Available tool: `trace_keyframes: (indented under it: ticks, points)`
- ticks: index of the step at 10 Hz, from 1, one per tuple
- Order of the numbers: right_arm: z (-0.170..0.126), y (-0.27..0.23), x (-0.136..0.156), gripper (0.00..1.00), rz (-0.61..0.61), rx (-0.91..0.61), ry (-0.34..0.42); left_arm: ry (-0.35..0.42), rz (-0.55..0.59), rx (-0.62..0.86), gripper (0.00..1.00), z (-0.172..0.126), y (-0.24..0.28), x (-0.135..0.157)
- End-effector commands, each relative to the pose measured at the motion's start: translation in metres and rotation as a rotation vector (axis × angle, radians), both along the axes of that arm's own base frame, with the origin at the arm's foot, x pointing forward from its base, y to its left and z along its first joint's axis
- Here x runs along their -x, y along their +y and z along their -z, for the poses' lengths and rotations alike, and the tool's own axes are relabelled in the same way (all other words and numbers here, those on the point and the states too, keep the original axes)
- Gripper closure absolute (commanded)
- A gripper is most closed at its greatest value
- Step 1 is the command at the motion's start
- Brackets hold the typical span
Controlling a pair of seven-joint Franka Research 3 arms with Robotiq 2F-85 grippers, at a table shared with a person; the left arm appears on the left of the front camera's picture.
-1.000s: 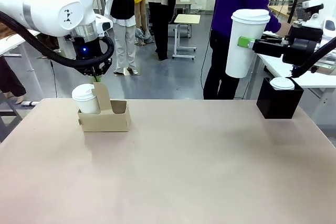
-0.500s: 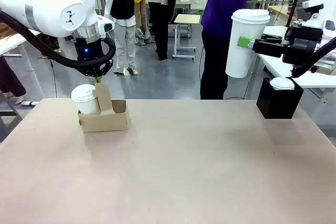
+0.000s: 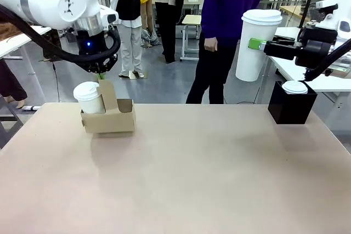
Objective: Pour a drink into a cup and package it in a carrier.
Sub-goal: Position the Cup Carrier in the center of the table.
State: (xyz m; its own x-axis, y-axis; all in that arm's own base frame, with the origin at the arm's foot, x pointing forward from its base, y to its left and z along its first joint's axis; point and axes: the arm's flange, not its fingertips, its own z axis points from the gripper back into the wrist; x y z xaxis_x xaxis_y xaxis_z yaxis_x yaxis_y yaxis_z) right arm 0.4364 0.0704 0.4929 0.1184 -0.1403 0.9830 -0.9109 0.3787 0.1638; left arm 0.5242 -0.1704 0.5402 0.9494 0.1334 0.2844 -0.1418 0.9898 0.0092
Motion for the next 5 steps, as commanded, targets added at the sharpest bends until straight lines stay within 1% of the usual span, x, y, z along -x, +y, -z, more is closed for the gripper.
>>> trace_keyframes:
  ticks: [1, 3, 4, 5]
  points:
    - [-0.005, 0.002, -0.001, 0.2, -0.004, -0.005, -0.015, -0.005, -0.035, 0.011, 0.98, -0.034, -0.03, 0.023]
    - [-0.005, 0.002, -0.001, 0.2, -0.004, -0.005, -0.015, 0.009, -0.039, 0.039, 0.98, -0.062, -0.074, 0.056]
    - [-0.005, 0.002, -0.001, 0.2, -0.004, -0.005, -0.015, 0.003, -0.036, 0.047, 0.98, -0.072, -0.1, 0.078]
    - [-0.005, 0.002, -0.001, 0.2, -0.004, -0.005, -0.015, 0.004, -0.029, 0.069, 0.98, -0.075, -0.121, 0.095]
